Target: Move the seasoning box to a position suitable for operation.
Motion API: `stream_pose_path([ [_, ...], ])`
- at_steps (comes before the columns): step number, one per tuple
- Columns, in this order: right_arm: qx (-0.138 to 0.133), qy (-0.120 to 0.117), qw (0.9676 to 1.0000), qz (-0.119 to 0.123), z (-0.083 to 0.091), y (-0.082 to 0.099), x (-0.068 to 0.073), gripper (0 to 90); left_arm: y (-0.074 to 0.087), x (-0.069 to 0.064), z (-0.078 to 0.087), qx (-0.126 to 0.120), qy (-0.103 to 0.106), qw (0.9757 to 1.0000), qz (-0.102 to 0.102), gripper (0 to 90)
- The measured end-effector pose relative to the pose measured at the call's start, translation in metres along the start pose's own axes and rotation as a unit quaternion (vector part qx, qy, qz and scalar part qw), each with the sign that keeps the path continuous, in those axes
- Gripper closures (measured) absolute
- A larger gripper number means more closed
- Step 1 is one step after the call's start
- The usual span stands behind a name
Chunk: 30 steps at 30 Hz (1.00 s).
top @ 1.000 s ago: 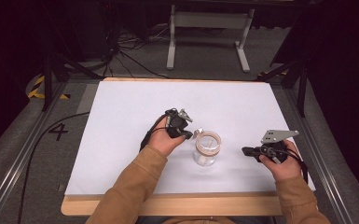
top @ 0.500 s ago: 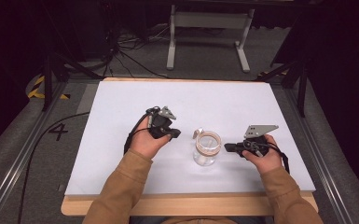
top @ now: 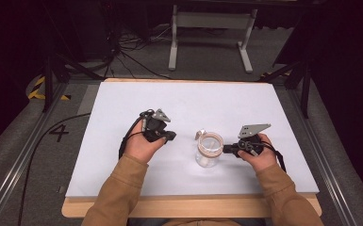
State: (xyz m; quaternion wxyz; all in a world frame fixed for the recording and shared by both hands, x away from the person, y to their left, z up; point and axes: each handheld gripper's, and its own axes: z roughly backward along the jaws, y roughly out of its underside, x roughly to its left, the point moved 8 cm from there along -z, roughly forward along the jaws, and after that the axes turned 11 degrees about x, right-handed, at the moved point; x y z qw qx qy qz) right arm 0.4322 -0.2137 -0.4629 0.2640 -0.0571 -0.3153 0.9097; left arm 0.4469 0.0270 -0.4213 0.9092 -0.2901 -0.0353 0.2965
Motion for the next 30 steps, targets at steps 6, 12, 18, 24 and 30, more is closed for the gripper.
stream_pose_path([
  [6, 0.012, -0.004, 0.9999, 0.010, 0.001, 0.000, 0.006, 90.0, 0.000, 0.001, 0.000, -0.003, 0.000, 1.0000, 0.005, 87.4],
  [12, 0.026, -0.015, 0.9992, 0.027, 0.001, -0.001, 0.018, 90.0, 0.000, 0.003, 0.000, 0.000, 0.000, 1.0000, 0.003, 87.4],
  [18, 0.041, -0.020, 0.9980, 0.044, -0.001, -0.002, 0.029, 90.0, -0.004, 0.002, -0.002, -0.004, 0.005, 1.0000, 0.001, 87.5],
  [24, 0.047, -0.028, 0.9971, 0.052, -0.003, -0.002, 0.038, 90.0, -0.005, 0.001, -0.003, -0.004, 0.007, 1.0000, -0.002, 87.5],
  [30, 0.053, -0.037, 0.9961, 0.061, -0.009, -0.001, 0.045, 90.0, -0.008, 0.000, -0.005, -0.004, 0.011, 0.9999, -0.004, 87.6],
])
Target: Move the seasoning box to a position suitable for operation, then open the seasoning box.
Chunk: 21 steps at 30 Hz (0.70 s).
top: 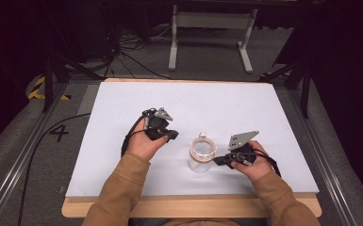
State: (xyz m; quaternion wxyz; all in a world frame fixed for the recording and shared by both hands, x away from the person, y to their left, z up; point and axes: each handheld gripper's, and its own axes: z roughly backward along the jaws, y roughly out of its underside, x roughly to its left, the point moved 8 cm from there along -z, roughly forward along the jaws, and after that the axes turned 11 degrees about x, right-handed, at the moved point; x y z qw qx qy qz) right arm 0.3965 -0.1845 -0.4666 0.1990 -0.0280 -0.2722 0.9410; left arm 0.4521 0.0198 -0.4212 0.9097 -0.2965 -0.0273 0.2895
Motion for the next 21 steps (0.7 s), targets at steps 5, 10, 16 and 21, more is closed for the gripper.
stream_pose_path([
  [5, -0.004, 0.002, 1.0000, -0.004, 0.000, 0.001, -0.001, 90.0, -0.001, 0.000, 0.000, 0.000, 0.000, 1.0000, -0.004, 87.9],
  [10, -0.011, 0.016, 0.9997, -0.016, 0.009, 0.004, -0.006, 90.0, -0.009, -0.003, 0.004, -0.026, 0.010, 0.9996, -0.009, 89.2],
  [16, -0.031, 0.027, 0.9986, -0.032, 0.024, 0.011, -0.011, 90.0, -0.024, -0.010, 0.008, -0.072, 0.037, 0.9963, -0.028, 89.6],
  [21, -0.035, 0.030, 0.9984, -0.034, 0.028, 0.014, -0.005, 90.0, -0.037, -0.012, 0.004, -0.103, 0.048, 0.9932, -0.025, 89.7],
])
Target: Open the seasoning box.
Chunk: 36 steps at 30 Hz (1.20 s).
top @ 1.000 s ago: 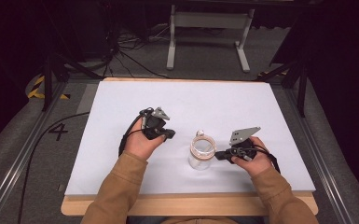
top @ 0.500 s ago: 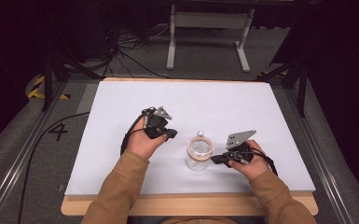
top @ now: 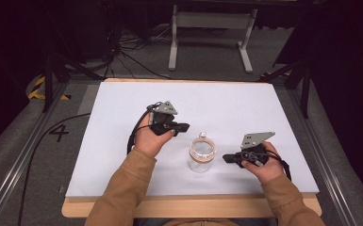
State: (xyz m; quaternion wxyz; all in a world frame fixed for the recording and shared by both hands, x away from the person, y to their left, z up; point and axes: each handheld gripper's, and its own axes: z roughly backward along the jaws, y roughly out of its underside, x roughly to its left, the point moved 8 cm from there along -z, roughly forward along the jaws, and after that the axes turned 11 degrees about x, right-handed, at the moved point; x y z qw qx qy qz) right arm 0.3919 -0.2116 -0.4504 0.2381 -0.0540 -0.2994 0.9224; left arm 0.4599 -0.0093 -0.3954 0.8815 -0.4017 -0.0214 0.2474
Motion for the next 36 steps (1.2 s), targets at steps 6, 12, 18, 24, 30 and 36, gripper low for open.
stream_pose_path([
  [6, 0.002, -0.005, 1.0000, -0.005, 0.001, 0.007, 0.008, 90.0, -0.015, -0.005, -0.011, -0.040, 0.022, 0.9989, -0.006, 89.8],
  [12, -0.003, -0.007, 0.9999, -0.010, 0.004, 0.009, 0.011, 90.0, -0.018, -0.006, -0.027, -0.044, 0.028, 0.9986, 0.004, 89.8],
  [18, -0.006, -0.007, 0.9999, -0.012, 0.004, 0.009, 0.012, 90.0, -0.016, -0.009, -0.036, -0.037, 0.038, 0.9986, 0.001, 89.8],
  [24, -0.003, -0.010, 0.9999, -0.004, 0.002, 0.008, 0.016, 90.0, -0.015, -0.012, -0.041, -0.029, 0.051, 0.9983, -0.003, 89.7],
  [30, -0.005, -0.011, 0.9999, -0.003, 0.003, 0.006, 0.017, 90.0, -0.014, -0.014, -0.042, -0.025, 0.059, 0.9979, -0.009, 89.6],
  [36, -0.005, -0.013, 0.9999, -0.002, 0.002, 0.005, 0.019, 90.0, -0.013, -0.016, -0.043, -0.020, 0.073, 0.9971, -0.011, 89.8],
])
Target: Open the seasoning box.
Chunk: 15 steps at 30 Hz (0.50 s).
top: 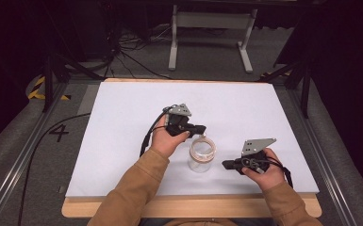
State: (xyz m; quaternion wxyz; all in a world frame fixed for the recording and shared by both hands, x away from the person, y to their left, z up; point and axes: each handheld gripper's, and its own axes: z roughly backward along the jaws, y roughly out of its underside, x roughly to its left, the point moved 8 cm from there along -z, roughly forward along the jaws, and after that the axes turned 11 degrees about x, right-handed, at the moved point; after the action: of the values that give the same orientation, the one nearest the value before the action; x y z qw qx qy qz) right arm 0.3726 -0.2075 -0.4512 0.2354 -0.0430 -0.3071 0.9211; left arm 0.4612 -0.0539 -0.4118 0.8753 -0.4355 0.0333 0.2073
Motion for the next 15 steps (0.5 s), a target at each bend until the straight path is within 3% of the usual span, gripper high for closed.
stream_pose_path([
  [10, -0.018, -0.009, 0.9996, 0.018, 0.000, -0.013, 0.015, 90.0, 0.000, 0.000, 0.000, 0.001, 0.002, 1.0000, 0.001, 89.9],
  [15, -0.024, -0.010, 0.9995, 0.019, 0.000, -0.016, 0.019, 90.0, 0.000, 0.002, -0.001, -0.010, 0.015, 0.9996, 0.020, 89.9],
])
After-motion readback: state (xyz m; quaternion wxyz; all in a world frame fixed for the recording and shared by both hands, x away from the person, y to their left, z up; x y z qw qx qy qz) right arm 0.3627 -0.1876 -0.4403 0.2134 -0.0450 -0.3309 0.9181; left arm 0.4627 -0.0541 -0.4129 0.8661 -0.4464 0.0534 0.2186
